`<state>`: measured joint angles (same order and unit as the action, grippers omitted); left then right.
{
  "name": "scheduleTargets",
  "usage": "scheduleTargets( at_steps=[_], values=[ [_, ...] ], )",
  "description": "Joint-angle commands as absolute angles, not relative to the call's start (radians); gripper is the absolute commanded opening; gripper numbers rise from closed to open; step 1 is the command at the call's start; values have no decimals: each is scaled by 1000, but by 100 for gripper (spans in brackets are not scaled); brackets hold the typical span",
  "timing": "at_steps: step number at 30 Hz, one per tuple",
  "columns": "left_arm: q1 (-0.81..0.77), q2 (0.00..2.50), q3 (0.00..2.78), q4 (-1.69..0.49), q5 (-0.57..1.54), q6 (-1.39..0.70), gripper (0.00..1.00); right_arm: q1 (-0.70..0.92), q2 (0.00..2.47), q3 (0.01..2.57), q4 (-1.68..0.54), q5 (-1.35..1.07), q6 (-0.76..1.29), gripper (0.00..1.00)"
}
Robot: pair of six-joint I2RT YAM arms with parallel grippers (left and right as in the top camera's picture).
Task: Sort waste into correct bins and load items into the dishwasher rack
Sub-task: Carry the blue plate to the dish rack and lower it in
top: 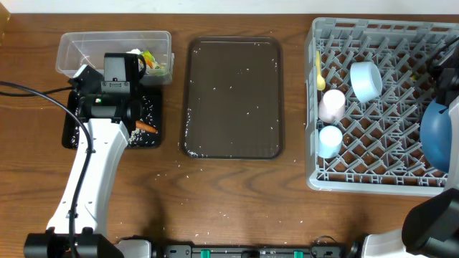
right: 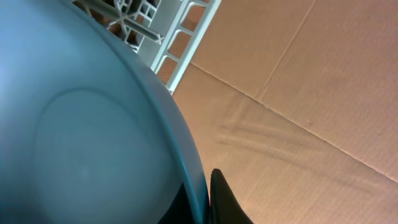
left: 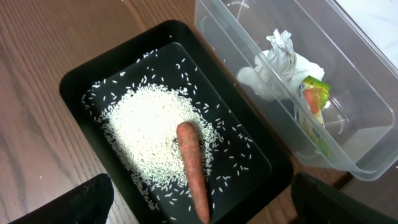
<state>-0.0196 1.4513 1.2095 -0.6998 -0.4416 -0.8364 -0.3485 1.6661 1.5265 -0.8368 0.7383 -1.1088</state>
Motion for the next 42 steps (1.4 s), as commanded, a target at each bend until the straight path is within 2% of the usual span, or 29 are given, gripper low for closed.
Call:
scheduleTargets(
  at_steps=[1,13,21,25,38,42],
  values=[
    [-16,1450,1229,-703,-457,-823,93,-324,1685,1508,-848,632,-1136,6],
    [-16,1450,1229,-703,-457,-823,93,-224,1685,1508,-855,486,-1016,10],
    [-16,1450,1229,-703,-457,-823,93,-131,1685,1508,-859,326,-889,17],
    [-16,1450,1229,-703,-457,-823,93,-86,1685,1508,-862,313,-868,24],
    [-16,1450,1229,-703,-457,-823,93,-73,1685,1508,-864,212,-830,20],
    [-16,1450,1229,-703,-457,-823,93,-73,1685,1508,-863,174,-830,25]
  ],
)
